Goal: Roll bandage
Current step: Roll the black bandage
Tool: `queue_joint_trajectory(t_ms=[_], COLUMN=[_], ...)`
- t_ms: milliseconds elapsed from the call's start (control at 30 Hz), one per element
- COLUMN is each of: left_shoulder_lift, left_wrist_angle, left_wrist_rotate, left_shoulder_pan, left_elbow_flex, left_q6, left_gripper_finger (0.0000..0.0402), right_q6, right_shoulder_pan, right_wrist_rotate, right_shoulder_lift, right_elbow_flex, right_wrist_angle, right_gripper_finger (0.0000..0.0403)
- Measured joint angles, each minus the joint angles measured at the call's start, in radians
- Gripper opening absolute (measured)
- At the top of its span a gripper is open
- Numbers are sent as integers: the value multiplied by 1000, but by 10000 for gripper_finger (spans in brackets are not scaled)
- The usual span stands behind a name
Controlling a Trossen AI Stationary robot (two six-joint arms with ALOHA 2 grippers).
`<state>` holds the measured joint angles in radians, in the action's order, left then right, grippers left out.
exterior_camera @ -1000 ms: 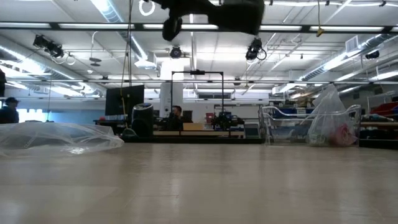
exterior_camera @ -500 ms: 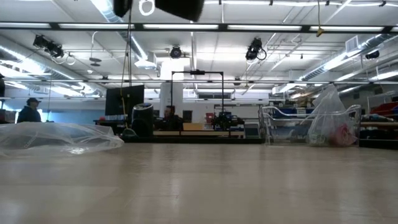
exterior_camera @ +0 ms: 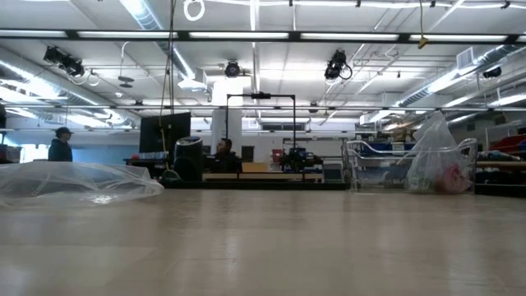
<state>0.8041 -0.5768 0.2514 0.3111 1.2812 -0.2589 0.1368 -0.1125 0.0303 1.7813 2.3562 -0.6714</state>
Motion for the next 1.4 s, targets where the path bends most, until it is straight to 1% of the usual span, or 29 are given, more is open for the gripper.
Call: queue_joint_trajectory(t_ms=[200,367,433,533,700,867,1000,1233,1400], left_shoulder_lift=[7,27,40,66,109,141,157,181,199], left_wrist_angle=[-5,-38,-68,-136,-262,-358,-366,-364,-363], left_wrist_rotate=[0,0,0,0,15,49,55,80,81], left_shoulder_pan=[35,50,52,52,52,52,51,51,51], left_elbow_flex=[108,211,263,345,463,534,559,601,647], left_q6=[76,128,149,180,262,328,363,427,434], left_gripper_finger=[13,13,13,13,13,13,13,13,13], right_q6=[31,66,87,106,122,147,170,178,184], right_shoulder_pan=[17,23,23,24,24,24,23,21,21], right_wrist_rotate=[-1,-53,-55,-57,-65,-126,-154,-163,-149], right_shoulder_lift=[-1,-1,0,4,0,-11,-18,-39,-41], right_elbow_flex=[-36,-87,-108,-121,-122,-118,-117,-117,-117], right_wrist_angle=[-90,-147,-169,-176,-206,-212,-220,-231,-308], right_gripper_finger=[1,3,11,34,89,138,168,218,256])
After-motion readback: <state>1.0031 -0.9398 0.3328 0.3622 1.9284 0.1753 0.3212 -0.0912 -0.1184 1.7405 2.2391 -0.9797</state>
